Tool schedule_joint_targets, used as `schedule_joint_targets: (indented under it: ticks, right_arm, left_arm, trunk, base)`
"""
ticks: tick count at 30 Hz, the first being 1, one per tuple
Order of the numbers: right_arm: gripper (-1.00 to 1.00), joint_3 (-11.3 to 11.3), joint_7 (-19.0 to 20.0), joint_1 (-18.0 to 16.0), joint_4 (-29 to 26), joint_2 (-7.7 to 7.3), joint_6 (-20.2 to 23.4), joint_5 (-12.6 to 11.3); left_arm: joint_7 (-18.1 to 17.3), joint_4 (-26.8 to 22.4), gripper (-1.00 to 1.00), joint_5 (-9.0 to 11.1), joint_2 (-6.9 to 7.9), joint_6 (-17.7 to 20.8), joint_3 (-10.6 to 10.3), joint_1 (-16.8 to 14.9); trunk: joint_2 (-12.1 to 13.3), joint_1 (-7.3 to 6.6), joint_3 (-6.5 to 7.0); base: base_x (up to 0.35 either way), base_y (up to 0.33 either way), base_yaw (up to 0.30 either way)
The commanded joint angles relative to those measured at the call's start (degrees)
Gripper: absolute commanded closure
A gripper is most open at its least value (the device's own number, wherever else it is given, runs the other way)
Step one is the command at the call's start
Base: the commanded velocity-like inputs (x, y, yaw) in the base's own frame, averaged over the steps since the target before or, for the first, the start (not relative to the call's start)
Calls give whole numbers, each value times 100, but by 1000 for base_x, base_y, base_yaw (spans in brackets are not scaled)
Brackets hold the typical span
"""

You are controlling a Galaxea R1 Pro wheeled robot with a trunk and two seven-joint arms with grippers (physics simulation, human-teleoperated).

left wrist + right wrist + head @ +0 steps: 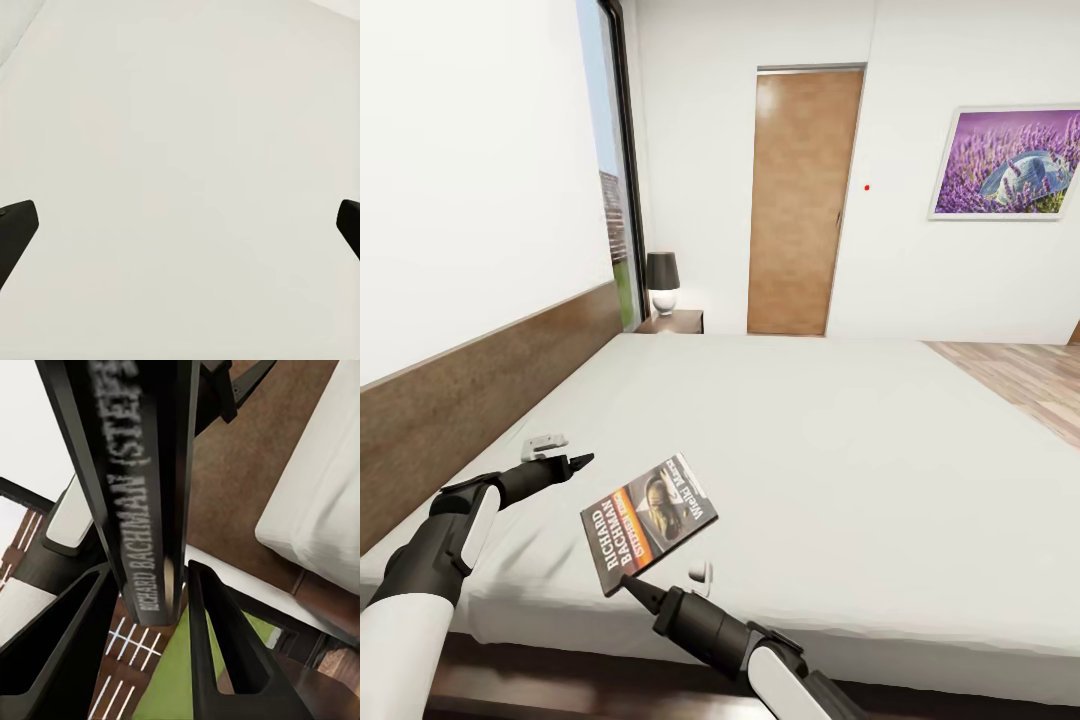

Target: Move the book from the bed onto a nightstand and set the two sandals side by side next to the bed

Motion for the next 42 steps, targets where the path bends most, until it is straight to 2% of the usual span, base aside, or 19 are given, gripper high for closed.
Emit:
schedule_joint_targets:
  ticks: [1, 8, 16, 21, 22, 23, 26, 27, 30, 32, 33, 35, 39, 40, 42]
  right_arm:
    - [100, -1, 12, -4, 2, -1, 47, -65]
    - [100, -35, -67, -7, 0, -11, 77, -64]
    - [100, -46, -1165, -50, -169, -46, 165, -47]
    - [100, -72, -1709, -76, -678, -280, 623, 106]
    - [100, -72, -1709, -76, -678, -280, 623, 106]
    - [100, -130, -1941, -81, -954, -408, 870, 152]
    - [100, -386, -2266, -75, -1349, -600, 1208, 196]
    - [100, -386, -2266, -75, -1349, -600, 1208, 196]
    - [100, -676, -2474, -65, -1680, -727, 1542, 225]
    - [100, -828, -2557, -62, -1897, -803, 1804, 240]
    - [100, -965, -2615, -67, -2110, -902, 2078, 250]
    - [100, -1105, -2650, -75, -2297, -1025, 2339, 256]
    - [100, -1458, -2683, -73, -2632, -1298, 2763, 253]
    - [100, -1458, -2683, -73, -2632, -1298, 2763, 253]
    - [100, -1636, -2689, -61, -2743, -1401, 2943, 244]
  left_arm:
    - [-9, -1, -100, 36, 0, 44, 9, -3]
    - [-9, -3, -100, 36, -4, 44, 8, -3]
    - [-3, 4, -100, 31, -44, 44, 8, -3]
    - [1, 5, -100, 29, -98, 44, 8, -3]
    - [1, 5, -100, 29, -98, 44, 8, -3]
    - [2, 6, -100, 29, -109, 44, 8, -3]
    - [5, 6, -100, 28, -118, 44, 8, 1]
    - [5, 6, -100, 28, -118, 44, 8, 1]
    - [7, 6, -100, 28, -127, 44, 8, 4]
    - [8, 6, -100, 28, -136, 44, 8, 4]
    - [8, 6, -100, 28, -151, 44, 8, 5]
    - [4, 6, -100, 28, -165, 44, 8, 5]
    - [-4, 6, -100, 28, -183, 44, 8, 6]
    - [-4, 6, -100, 28, -183, 44, 8, 6]
    - [-5, 6, -100, 28, -188, 44, 8, 6]
  trunk:
    - [-2, -1, -6]
    - [-2, -1, -6]
    - [-2, -1, -6]
    - [-2, -1, -6]
    - [-2, -1, -6]
    - [-2, -1, -6]
    - [-2, -1, -6]
    - [-2, -1, -6]
    - [-2, -1, -6]
    - [-2, -1, -6]
    - [-2, -1, -6]
    - [-2, -1, -6]
    - [-2, -1, -6]
    - [-2, -1, -6]
    - [-2, -1, -6]
  base:
    - [0, 0, 0]
    - [0, 0, 0]
    - [0, 0, 0]
    - [0, 0, 0]
    - [0, 0, 0]
    - [0, 0, 0]
    - [0, 0, 0]
    - [0, 0, 0]
    - [0, 0, 0]
    - [0, 0, 0]
    - [0, 0, 0]
    - [0, 0, 0]
    - [0, 0, 0]
    - [0, 0, 0]
    - [0, 0, 0]
